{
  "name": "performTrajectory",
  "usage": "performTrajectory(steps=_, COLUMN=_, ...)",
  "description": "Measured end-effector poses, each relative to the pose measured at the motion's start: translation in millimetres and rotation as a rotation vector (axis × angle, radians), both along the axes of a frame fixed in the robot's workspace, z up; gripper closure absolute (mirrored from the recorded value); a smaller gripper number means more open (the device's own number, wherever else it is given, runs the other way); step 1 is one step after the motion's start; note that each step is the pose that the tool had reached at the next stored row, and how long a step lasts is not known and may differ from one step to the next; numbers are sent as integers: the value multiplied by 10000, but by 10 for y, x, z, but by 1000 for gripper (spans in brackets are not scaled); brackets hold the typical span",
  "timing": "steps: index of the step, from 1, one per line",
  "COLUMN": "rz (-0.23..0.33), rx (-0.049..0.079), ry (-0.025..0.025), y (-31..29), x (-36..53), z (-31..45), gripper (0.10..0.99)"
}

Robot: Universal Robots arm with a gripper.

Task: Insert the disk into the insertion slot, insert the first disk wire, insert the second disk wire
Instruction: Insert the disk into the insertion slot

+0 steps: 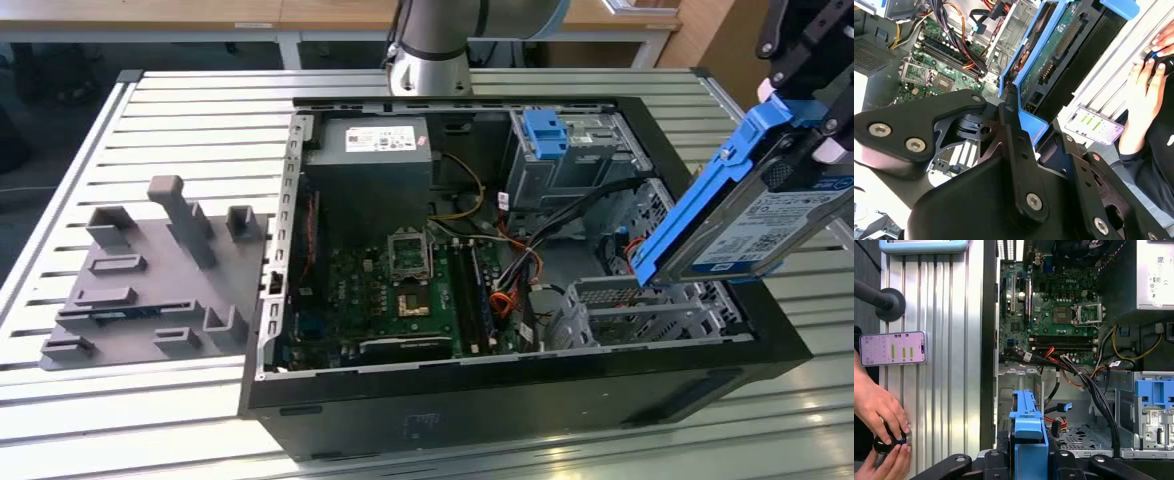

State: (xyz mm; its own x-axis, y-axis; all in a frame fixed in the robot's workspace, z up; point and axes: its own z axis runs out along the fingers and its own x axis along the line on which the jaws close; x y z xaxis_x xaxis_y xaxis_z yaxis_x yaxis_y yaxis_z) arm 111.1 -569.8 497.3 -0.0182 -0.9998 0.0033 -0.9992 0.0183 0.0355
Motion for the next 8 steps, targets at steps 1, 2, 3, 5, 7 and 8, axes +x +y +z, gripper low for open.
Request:
performTrajectory(steps=1, rz=0, rx=0, ry=-13, y=0, x=-4, z=-1, gripper=722)
performTrajectory(steps=2, rz=0, rx=1, ry=-26, y=0, x=-9, z=-1, gripper=722)
performTrajectory(steps=3, rz=1, rx=0, ry=-40, y=0, x=-14, z=-2, gripper=722)
performTrajectory(steps=5, rz=0, rx=2, ry=-60, y=-1, x=-20, z=-5, gripper=722)
performTrajectory(steps=7, rz=1, rx=0, ry=-74, y=0, x=-25, z=-10, gripper=722)
performTrajectory(steps=8, rz=1, rx=0, ry=-89, y=0, x=-29, z=-16, gripper=722)
